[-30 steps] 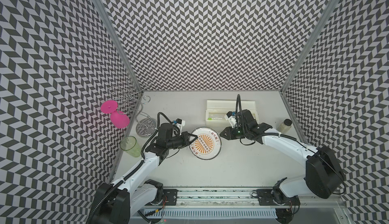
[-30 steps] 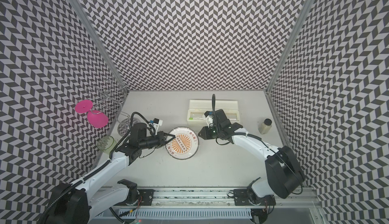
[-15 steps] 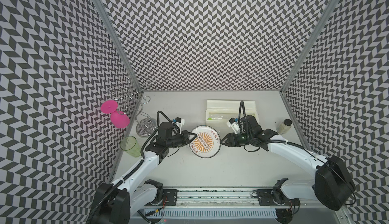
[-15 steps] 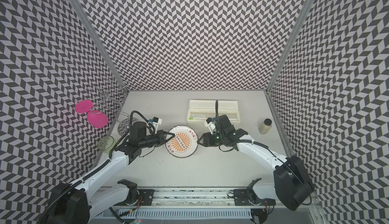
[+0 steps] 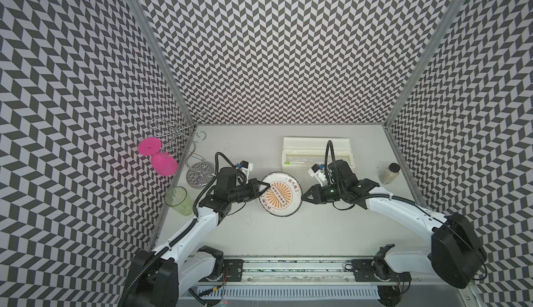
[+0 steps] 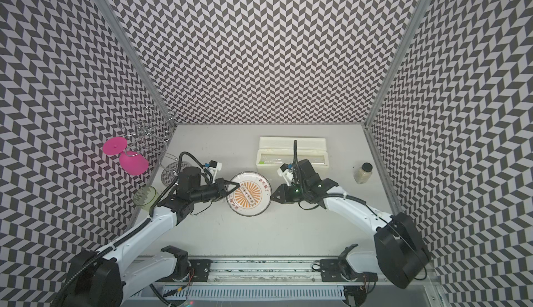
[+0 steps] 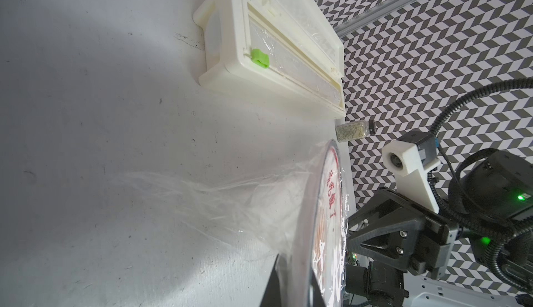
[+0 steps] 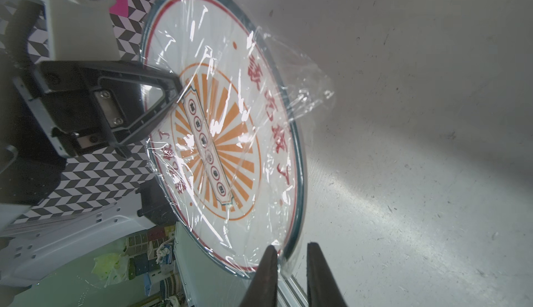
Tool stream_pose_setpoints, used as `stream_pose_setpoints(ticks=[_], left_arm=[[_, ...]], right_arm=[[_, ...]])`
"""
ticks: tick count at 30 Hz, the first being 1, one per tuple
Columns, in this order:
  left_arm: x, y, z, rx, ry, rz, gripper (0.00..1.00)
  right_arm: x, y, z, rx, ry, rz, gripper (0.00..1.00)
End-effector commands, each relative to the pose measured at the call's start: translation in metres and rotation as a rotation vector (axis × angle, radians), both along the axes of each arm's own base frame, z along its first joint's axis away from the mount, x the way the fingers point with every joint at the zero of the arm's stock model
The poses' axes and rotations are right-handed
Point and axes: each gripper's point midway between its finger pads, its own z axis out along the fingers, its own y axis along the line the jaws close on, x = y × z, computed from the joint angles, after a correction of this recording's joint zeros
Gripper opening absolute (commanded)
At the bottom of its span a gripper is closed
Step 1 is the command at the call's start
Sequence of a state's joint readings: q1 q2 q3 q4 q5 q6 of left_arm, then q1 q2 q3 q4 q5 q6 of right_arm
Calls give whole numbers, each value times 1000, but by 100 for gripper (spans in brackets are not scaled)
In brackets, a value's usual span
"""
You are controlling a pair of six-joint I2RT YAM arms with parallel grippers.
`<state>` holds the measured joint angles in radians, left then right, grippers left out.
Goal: Wrap the plate with plastic wrap
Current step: Cover the plate with plastic wrap.
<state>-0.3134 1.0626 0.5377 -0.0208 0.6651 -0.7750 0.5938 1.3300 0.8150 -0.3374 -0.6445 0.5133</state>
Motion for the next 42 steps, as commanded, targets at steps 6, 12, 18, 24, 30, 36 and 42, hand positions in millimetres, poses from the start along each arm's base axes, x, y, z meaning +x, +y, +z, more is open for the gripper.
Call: stream_pose_setpoints(ticks=[6, 12, 18, 24, 30, 36, 42], left_arm=[[10, 3, 17, -9, -61, 25, 0], [9, 3, 17, -16, -53, 31, 0], [8, 2, 20, -59, -49, 32, 0], [9, -1, 21, -111, -42, 33, 0], [12, 12, 11, -55, -42, 59, 0], [11, 8, 5, 29, -55, 15, 0], [9, 0, 13, 31, -76, -17, 0]], right_arm=[[5, 2, 1, 16, -33, -28, 0], [22, -12, -17, -72, -36, -156, 0], [17, 11, -9, 59, 7, -108, 0], [4, 20, -3, 151, 40, -53, 0], [29, -37, -27, -93, 20, -208, 35], [58, -40, 34, -240, -276, -169, 59], [62, -6, 41, -336, -368, -26, 64]])
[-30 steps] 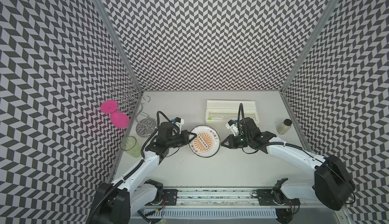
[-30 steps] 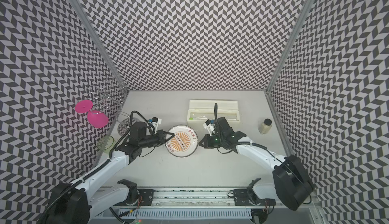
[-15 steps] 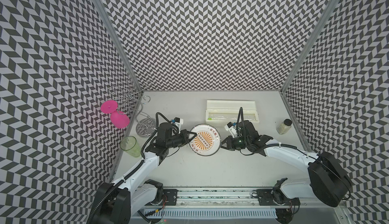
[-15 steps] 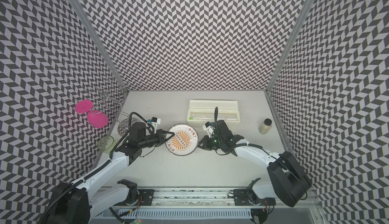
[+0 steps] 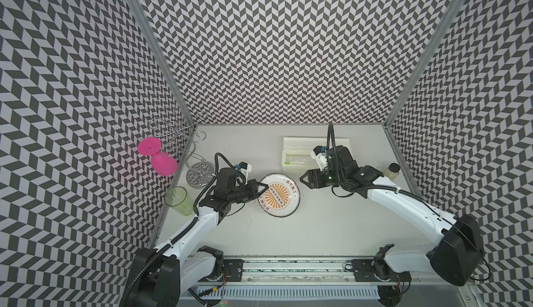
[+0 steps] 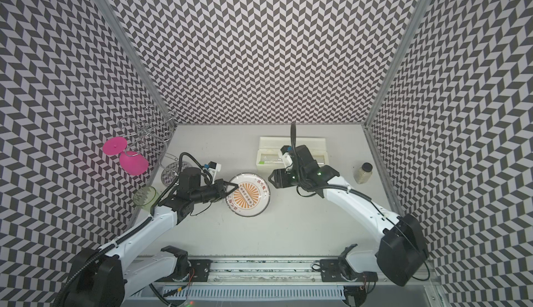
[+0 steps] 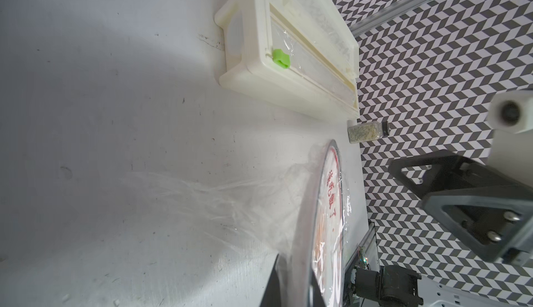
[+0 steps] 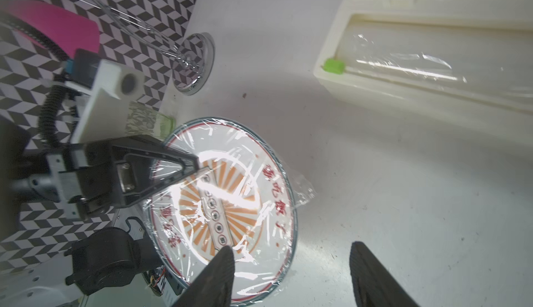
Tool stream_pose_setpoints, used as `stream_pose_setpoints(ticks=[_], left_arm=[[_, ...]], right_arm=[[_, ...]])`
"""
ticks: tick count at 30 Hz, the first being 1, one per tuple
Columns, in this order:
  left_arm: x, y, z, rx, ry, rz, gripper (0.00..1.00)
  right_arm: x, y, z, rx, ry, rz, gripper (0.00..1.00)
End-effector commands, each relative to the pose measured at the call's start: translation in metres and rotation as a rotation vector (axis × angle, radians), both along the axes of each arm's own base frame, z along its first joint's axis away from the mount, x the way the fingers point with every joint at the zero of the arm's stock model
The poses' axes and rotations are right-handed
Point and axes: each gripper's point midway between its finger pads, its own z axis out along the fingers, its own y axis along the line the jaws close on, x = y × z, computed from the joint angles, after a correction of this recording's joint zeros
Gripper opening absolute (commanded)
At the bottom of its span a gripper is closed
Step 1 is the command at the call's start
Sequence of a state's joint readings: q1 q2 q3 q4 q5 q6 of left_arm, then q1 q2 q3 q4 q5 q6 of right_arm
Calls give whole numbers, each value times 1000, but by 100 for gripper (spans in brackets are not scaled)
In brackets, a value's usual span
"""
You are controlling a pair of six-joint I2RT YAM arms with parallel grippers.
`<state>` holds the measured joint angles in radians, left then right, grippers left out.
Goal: Wrap the plate with plastic wrap
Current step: Cover the plate with plastic wrap.
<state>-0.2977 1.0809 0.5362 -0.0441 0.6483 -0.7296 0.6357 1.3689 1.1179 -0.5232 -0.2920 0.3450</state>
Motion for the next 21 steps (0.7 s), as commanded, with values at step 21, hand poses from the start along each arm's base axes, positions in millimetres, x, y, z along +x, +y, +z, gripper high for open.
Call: stream_pose_setpoints(ticks=[21], left_arm=[[0, -14, 28, -31, -88, -67, 0]], right_arm=[[-19, 48, -55, -83, 82, 213, 32]])
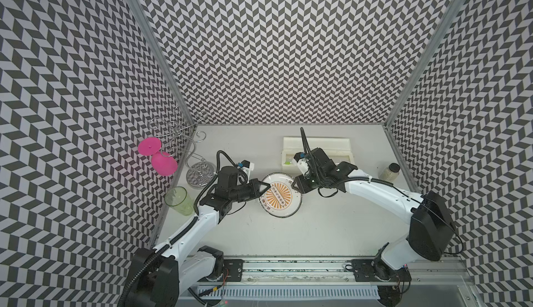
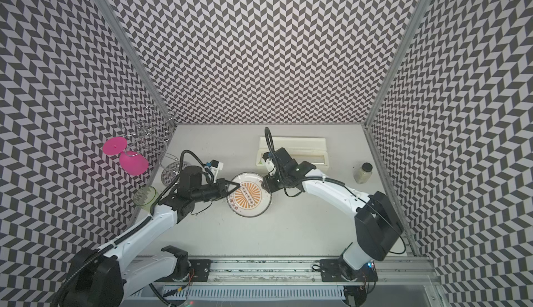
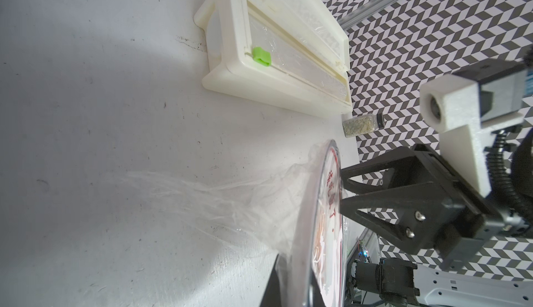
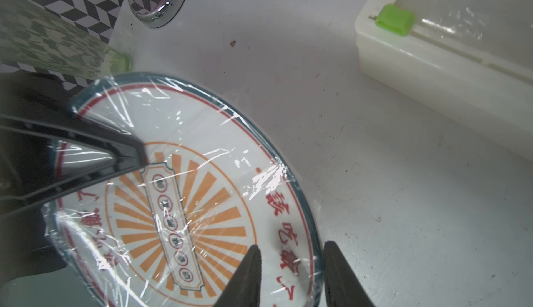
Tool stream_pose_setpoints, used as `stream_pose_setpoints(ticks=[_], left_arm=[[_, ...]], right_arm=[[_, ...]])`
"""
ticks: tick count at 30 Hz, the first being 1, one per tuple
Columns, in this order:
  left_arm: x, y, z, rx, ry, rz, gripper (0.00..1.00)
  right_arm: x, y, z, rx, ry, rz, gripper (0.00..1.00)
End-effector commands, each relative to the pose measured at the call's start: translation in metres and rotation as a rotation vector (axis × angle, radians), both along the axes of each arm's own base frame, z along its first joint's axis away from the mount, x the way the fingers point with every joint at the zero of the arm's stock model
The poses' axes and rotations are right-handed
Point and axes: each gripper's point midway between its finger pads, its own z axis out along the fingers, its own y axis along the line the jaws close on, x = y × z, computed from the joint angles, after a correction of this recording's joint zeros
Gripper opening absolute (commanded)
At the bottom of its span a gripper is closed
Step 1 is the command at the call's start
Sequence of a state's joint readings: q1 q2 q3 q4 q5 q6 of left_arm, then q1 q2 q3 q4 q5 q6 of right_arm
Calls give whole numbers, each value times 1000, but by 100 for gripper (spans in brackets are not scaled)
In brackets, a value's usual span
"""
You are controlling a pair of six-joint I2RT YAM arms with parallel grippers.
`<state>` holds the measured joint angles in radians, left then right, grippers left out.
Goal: Wrap the plate with plastic wrap
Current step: Cover the plate with plastic wrap.
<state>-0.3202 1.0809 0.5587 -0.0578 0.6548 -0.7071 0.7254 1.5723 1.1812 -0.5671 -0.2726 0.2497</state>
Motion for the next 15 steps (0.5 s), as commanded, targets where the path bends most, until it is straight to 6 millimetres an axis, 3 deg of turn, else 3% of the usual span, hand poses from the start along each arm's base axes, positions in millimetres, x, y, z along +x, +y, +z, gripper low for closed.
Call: stream_pose_setpoints(ticks=[1, 4, 10, 12, 15], left_arm=[[2, -7, 21, -38, -66, -33, 0], [2, -8, 23, -51, -71, -38, 0], [5, -9, 19, -66, -89, -36, 0], [8, -8, 15, -70, -96, -27, 0], [14, -10, 11, -91, -122, -8, 0]], right_arm=[[-14, 18, 7, 109, 35, 84, 31], [-29, 28, 14, 194, 89, 149, 31], [-50, 32, 33, 379, 168, 233, 18], [-50, 26, 32, 393, 170, 229, 14], [-40, 8, 16, 361, 174, 151, 11]])
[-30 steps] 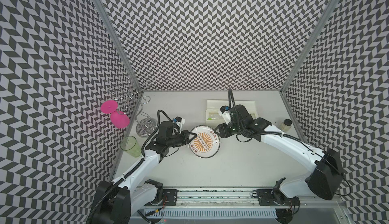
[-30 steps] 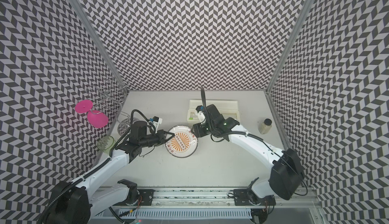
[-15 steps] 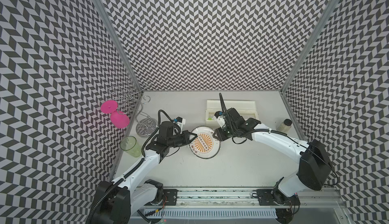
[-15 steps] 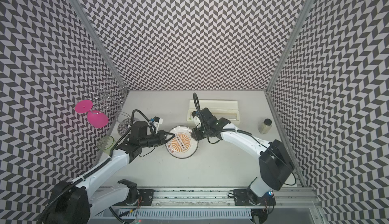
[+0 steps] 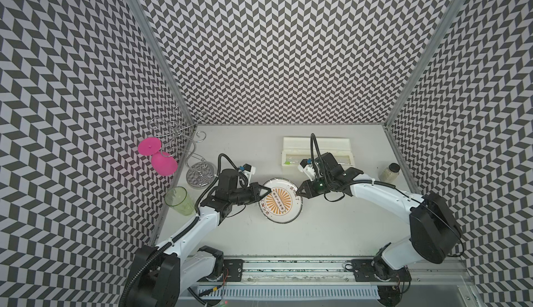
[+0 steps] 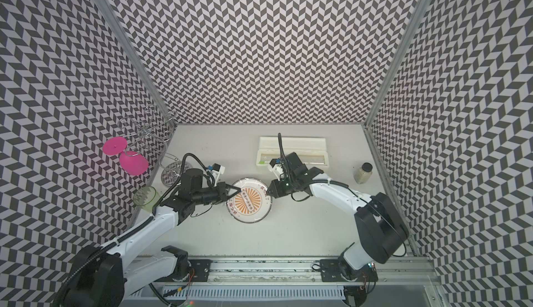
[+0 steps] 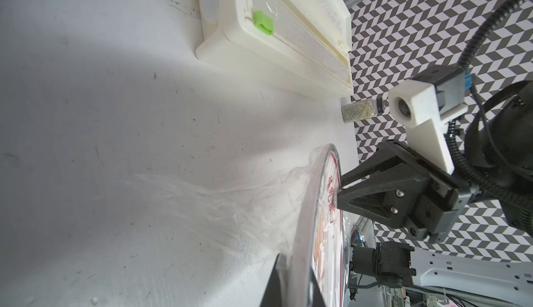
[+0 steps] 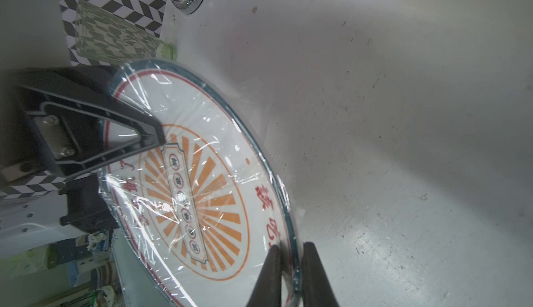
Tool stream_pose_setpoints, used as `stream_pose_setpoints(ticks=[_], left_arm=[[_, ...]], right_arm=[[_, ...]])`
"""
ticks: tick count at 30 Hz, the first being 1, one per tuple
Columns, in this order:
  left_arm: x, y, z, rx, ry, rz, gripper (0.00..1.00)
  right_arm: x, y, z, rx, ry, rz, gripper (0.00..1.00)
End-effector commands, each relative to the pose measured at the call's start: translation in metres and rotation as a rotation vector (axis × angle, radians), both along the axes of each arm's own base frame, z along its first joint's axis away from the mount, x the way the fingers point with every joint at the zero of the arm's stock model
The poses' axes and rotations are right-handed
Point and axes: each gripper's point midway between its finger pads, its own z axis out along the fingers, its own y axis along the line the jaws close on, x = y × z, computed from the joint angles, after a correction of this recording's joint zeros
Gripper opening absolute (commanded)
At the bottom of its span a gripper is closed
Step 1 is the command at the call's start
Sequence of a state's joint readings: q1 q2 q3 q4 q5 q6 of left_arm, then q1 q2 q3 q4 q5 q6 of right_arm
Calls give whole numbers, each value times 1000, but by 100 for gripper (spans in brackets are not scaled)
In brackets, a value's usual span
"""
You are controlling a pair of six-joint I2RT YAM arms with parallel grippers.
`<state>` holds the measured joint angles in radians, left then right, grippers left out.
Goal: Wrap the plate with plastic wrap
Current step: Cover the plate with plastic wrap, then place the plate at the center of the board.
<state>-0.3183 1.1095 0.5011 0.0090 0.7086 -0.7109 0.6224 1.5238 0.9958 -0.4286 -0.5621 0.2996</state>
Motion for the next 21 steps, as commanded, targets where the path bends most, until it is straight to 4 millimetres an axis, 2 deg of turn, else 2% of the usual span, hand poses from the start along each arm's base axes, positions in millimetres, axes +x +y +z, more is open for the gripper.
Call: stream_pose_setpoints(ticks=[1, 5, 7, 12, 17, 21], left_arm=[[24, -8, 26, -77, -159, 39, 0], [31, -26, 9, -74, -171, 52, 0], [34, -32, -5, -79, -152, 63, 0], [41, -42, -43, -61, -107, 84, 0], [32, -54, -79, -29, -42, 52, 0], [21, -49, -103, 0, 20, 57, 0]], right_arm=[[-15, 14, 26, 171, 0, 87, 11], [-3, -3, 2, 134, 14, 18, 10], [6, -14, -10, 105, 20, -28, 10], [26, -44, -54, -48, 16, -127, 9], [33, -50, -80, -104, 22, -159, 9], [37, -56, -92, -146, 23, -184, 9]])
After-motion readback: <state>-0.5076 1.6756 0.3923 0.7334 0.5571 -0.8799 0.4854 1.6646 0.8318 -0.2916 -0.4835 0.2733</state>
